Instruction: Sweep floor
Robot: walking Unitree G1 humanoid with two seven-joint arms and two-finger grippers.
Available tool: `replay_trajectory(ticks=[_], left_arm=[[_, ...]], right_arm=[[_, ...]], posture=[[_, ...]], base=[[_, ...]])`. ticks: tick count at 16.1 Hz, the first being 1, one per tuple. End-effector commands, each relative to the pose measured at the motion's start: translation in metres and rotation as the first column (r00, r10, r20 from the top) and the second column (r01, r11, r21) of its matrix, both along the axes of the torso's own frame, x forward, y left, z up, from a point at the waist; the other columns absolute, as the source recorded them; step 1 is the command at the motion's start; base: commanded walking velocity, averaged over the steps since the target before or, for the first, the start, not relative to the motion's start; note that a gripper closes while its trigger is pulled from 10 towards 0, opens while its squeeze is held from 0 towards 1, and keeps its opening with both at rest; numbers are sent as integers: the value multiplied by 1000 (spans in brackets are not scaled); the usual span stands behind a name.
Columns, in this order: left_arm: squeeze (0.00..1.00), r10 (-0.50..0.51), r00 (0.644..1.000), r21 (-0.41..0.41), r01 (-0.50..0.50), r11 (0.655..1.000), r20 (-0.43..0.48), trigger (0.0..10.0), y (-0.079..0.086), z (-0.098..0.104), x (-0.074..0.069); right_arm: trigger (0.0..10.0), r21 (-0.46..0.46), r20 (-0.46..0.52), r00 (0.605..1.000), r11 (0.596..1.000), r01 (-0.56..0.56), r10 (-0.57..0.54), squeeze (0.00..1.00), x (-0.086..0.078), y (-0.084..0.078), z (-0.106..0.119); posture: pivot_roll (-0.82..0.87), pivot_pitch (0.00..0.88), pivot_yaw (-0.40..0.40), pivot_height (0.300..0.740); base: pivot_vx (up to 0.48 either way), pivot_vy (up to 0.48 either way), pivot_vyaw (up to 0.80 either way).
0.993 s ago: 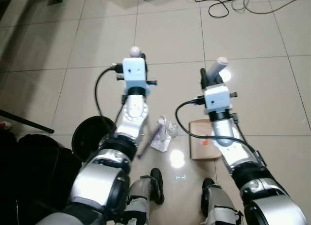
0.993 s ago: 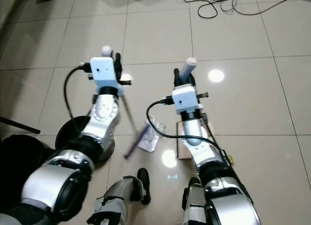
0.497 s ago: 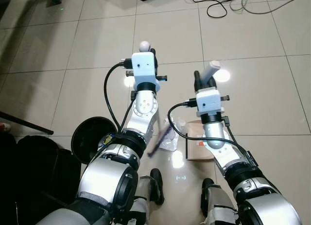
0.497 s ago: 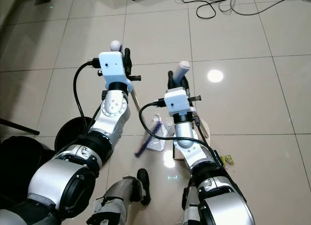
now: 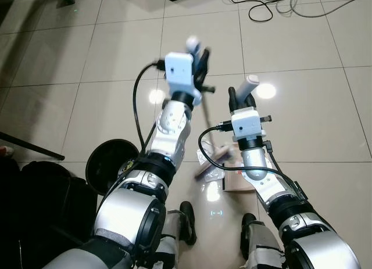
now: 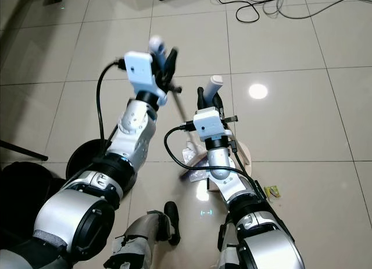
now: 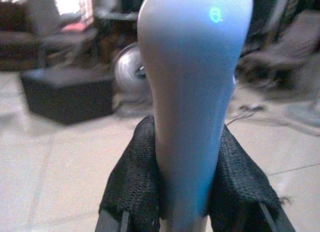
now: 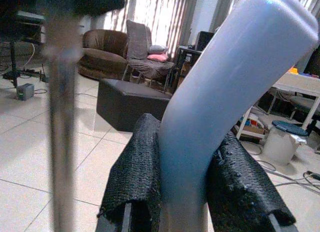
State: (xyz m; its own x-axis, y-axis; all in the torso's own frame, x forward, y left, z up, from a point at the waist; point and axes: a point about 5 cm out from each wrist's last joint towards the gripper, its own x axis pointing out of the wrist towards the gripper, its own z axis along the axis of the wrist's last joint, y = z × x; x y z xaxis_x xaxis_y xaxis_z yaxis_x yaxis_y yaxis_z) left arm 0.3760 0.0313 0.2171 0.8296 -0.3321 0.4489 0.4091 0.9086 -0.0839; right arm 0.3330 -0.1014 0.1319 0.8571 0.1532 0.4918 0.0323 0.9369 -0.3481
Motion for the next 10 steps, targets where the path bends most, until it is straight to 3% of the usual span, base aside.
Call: replay_trajectory(ticks=[1,3,6,8,10], left_arm=[[0,-178,984,-127,180,975,27,10000,-56,9,-25],[0,-285,956,-132,292,947,67,10000,-63,13,-32],[0,-389,913,-50,397,916,120,10000,-58,11,-40],[0,-396,907,-35,405,914,147,10000,-42,17,-36],[0,-348,923,-25,357,934,167,10000,-27,24,-27]], right_arm=[[10000,-29,-112,994,1000,-9,6,0,-8,4,-26],[10000,-34,-120,993,999,-9,5,0,-9,3,-29],[10000,-30,-125,992,999,-14,10,0,-10,2,-30],[10000,39,-131,991,999,-18,23,0,-11,-1,-29],[10000,163,-118,993,987,-6,26,0,-15,-8,-27]], posture=[[152,327,172,740],[154,326,170,740],[148,319,167,740],[151,314,159,740],[153,302,160,740]], base=[[0,0,0],[0,0,0],[0,0,0],[0,0,0],[0,0,0]])
